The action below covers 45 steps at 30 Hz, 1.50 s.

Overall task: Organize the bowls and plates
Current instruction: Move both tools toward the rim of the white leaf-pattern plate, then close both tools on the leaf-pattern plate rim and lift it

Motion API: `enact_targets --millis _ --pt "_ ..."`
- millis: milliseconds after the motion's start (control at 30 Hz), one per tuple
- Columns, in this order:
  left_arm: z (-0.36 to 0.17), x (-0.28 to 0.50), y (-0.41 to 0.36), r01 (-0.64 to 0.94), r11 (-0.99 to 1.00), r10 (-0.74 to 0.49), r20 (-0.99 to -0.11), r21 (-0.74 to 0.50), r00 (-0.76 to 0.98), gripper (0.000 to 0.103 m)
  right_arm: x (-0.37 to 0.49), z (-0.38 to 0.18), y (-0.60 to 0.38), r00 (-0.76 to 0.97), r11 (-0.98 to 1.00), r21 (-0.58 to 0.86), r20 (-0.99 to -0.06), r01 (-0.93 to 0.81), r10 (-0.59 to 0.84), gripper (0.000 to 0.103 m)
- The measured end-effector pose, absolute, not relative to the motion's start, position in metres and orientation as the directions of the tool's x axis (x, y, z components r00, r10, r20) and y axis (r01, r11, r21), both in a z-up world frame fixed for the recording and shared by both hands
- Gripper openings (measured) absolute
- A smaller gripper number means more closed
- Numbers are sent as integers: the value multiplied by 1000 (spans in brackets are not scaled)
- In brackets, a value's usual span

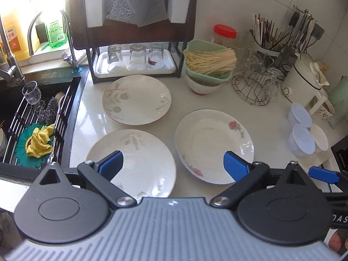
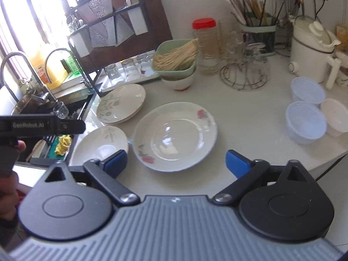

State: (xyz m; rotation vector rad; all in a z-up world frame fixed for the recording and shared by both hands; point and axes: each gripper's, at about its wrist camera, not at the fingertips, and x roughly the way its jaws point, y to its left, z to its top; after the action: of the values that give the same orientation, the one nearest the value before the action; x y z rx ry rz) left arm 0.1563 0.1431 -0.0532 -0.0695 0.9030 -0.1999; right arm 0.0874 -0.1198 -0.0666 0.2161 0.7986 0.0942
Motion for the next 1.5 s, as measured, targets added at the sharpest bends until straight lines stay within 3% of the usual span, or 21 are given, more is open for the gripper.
enact_targets --millis 367,567,733,1000,1200,1367,1467,1500 --pt "-101 207 221 138 982 -185 -801 -129 570 100 151 -105 -38 684 955 291 -708 53 177 83" --pt "-128 230 247 175 978 -189 -822 -110 538 100 165 -123 -16 675 940 337 -706 52 216 83" --pt "-152 245 266 162 968 -245 -836 -189 490 100 169 -140 0 631 937 341 -744 78 219 75" --pt "-179 251 281 186 951 -307 -828 -248 469 98 173 -172 4 567 900 394 -791 186 229 30" --pt "-196 258 293 168 941 -337 -830 -292 444 79 176 -186 6 559 881 411 -798 233 225 17" --pt "-210 266 301 142 925 -379 -825 -353 418 51 179 -194 8 564 882 402 -799 245 208 10" --pt "-214 269 299 155 922 -387 -832 -355 398 36 180 -198 7 562 871 417 -798 260 215 8" --pt "-215 270 297 165 919 -394 -833 -358 388 36 180 -198 7 562 870 418 -799 261 215 8"
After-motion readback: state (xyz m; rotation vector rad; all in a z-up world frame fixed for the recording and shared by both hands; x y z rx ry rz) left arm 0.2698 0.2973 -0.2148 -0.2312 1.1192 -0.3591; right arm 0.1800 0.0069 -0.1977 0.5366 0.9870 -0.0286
